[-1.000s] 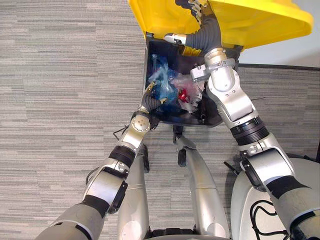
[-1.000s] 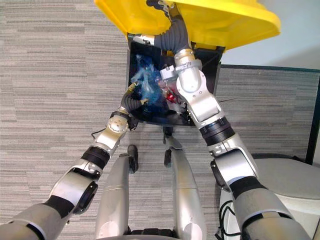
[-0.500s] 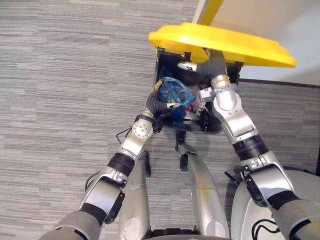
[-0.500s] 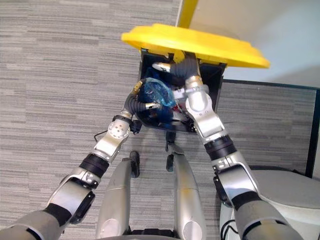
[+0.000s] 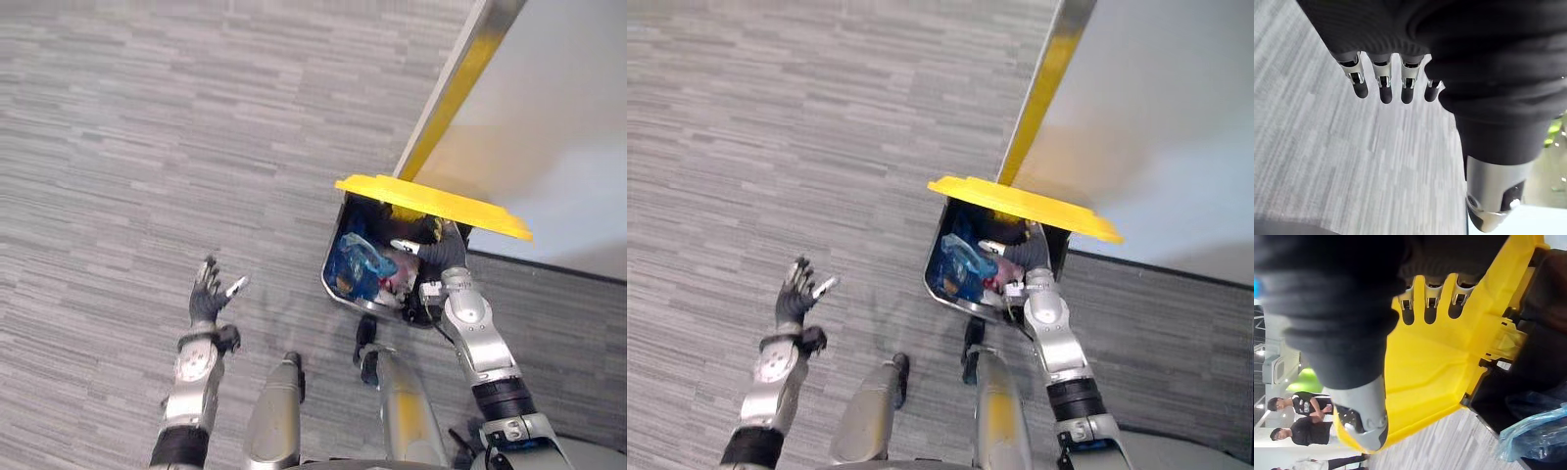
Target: Gather rubbish on tea table into small bin, then transfer packed bag to large trash can.
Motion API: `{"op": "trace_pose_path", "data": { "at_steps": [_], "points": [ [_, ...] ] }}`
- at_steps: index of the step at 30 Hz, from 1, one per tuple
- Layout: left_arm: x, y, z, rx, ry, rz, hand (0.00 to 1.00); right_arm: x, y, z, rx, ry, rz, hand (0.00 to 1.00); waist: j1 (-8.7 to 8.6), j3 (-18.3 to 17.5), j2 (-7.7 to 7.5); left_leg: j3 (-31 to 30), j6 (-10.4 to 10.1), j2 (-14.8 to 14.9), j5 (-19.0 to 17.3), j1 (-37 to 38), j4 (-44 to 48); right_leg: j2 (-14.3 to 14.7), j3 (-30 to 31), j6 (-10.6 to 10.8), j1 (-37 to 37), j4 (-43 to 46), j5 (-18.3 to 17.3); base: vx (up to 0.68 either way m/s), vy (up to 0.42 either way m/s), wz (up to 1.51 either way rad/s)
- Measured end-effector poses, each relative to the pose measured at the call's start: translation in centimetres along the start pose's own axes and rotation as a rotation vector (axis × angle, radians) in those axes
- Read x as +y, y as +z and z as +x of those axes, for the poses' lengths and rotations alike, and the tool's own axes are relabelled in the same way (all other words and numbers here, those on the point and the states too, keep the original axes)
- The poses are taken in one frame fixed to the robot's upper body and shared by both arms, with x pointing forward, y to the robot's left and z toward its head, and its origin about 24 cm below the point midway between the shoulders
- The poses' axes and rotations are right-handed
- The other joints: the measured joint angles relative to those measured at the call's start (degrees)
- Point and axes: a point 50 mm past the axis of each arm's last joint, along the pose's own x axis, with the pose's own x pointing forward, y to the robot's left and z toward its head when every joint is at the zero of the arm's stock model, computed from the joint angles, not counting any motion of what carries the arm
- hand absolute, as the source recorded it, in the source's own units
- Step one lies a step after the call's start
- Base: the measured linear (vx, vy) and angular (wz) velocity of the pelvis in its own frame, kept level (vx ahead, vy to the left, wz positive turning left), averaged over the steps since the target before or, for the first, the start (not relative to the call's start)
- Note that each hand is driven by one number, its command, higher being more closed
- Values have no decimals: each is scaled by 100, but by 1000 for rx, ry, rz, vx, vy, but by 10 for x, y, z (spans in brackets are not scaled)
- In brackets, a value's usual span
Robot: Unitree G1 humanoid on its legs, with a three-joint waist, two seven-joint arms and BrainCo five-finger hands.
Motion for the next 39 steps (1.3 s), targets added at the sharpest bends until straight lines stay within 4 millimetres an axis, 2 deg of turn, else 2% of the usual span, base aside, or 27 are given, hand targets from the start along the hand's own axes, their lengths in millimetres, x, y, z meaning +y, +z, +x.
{"op": "trace_pose_path", "data": {
  "at_steps": [1,3,5,7,11,14,15,16,17,18,19,20,21,22,23,24,25,26,27,30,32,35,39],
  "points": [
    [4,-11,-3,49,12,3,0,2,-2,0,8,7,2,0,-1,-24,1,0,-6,4,5,80,-42,7,-1,2,66,-21,-5,73,-33,-4],
    [15,-55,-18,257,56,3,0,7,-16,-4,67,19,11,0,-6,-79,-7,37,-9,38,8,409,-143,62,27,9,347,-83,-15,39,-4,-10],
    [19,-82,-31,391,62,31,0,11,-30,-7,130,41,5,0,-9,-115,-21,55,-8,36,6,624,-165,84,54,25,536,-84,-34,14,15,-9],
    [21,-102,-42,496,62,57,0,15,-48,-13,202,65,-16,0,-5,-133,-48,87,-5,28,5,848,-182,84,100,30,732,-82,-36,-29,22,-9],
    [25,-117,-55,573,63,101,0,24,-79,-32,341,101,-12,0,-5,-197,-161,201,21,-50,-9,1113,-121,79,248,85,936,-70,-14,-68,34,-14],
    [24,-121,-59,593,60,103,0,22,-94,-48,403,108,-18,0,-38,-208,-191,345,76,-49,-39,1126,99,89,371,379,945,-109,100,-147,54,-30],
    [21,-122,-60,597,59,96,0,21,-103,-57,448,116,-32,0,-76,-229,-184,453,231,98,120,1136,-17,128,378,803,1038,-440,184,-122,19,-30],
    [19,-123,-61,599,56,91,0,21,-108,-62,469,121,-37,0,-97,-241,-139,519,240,164,215,1123,-125,94,289,1104,1045,-417,144,-202,9,-47],
    [14,-125,-63,610,48,80,0,23,-116,-73,511,129,-39,0,-90,-242,-176,656,233,233,326,1181,-255,-107,183,552,676,1009,-209,-220,-20,-41],
    [13,-129,-67,628,49,78,0,25,-128,-90,574,132,-37,0,-167,-263,-194,674,212,309,383,1260,-322,-336,184,421,613,2339,-424,-260,-7,-40],
    [14,-130,-68,633,54,75,0,27,-135,-101,612,136,-36,0,-184,-299,-205,692,182,355,423,1307,-386,-439,223,389,642,2802,-476,-201,-73,-38],
    [19,-131,-71,642,72,78,0,30,-147,-122,686,151,-44,0,-152,-409,-246,797,131,463,501,1377,-583,-572,367,420,795,3350,-542,-165,-165,-50],
    [25,-133,-76,653,92,81,0,33,-156,-140,748,156,-45,0,-160,-530,-354,853,33,558,606,1400,-750,-708,495,425,1068,3412,-511,-104,-194,-53],
    [28,-132,-76,649,98,82,0,33,-160,-147,771,158,-50,0,-155,-576,-415,886,-12,582,638,1394,-798,-775,551,385,1197,3318,-403,-73,-192,-57],
    [33,-131,-74,644,111,89,0,29,-168,-162,830,153,-68,0,-144,-676,-569,935,-128,661,706,1327,-880,-719,488,654,1439,2882,-376,-136,-226,-57],
    [26,-133,-76,658,103,71,0,23,-176,-174,891,127,-74,0,-151,-758,-439,919,-136,767,853,1373,-1207,-521,396,681,1476,2519,-390,-121,-207,-63],
    [20,-134,-77,664,96,56,0,17,-180,-180,918,107,-84,0,-156,-784,-403,926,-32,757,975,1468,-1447,-457,396,682,1560,2277,-467,-137,-205,-62],
    [9,-137,-80,674,80,32,0,3,-188,-192,975,72,-106,0,-184,-910,-340,989,-13,750,1253,1590,-1880,-361,357,700,1758,1691,-758,-57,-147,-59],
    [7,-137,-77,676,72,36,0,-4,-194,-204,1033,48,-114,0,-177,-1017,-324,1125,-158,727,1483,1625,-2179,-315,328,685,1955,1064,-1076,-65,-145,-53],
    [6,-134,-65,679,62,48,0,-17,-205,-214,1131,19,-139,0,-200,-1075,-279,1299,-279,613,1931,1716,-2688,-224,334,617,2329,-208,-1391,-53,-121,-32],
    [9,-135,-66,686,67,57,0,-21,-209,-222,1173,3,-136,0,-243,-1108,-205,1245,-233,584,2089,1821,-2923,-210,299,611,2398,-322,-1351,-68,-33,5],
    [26,-142,-77,725,94,90,0,-24,-212,-230,1215,-6,-132,0,-297,-1266,-234,1187,-268,542,2114,1984,-3050,-221,279,664,2543,-477,-1320,-99,40,8],
    [47,-149,-89,776,125,151,0,-27,-212,-226,1213,-31,-123,0,-305,-1376,-231,1155,-198,419,2153,2003,-3245,-258,330,835,2706,-1012,-1052,-33,92,-4]
  ]
}}
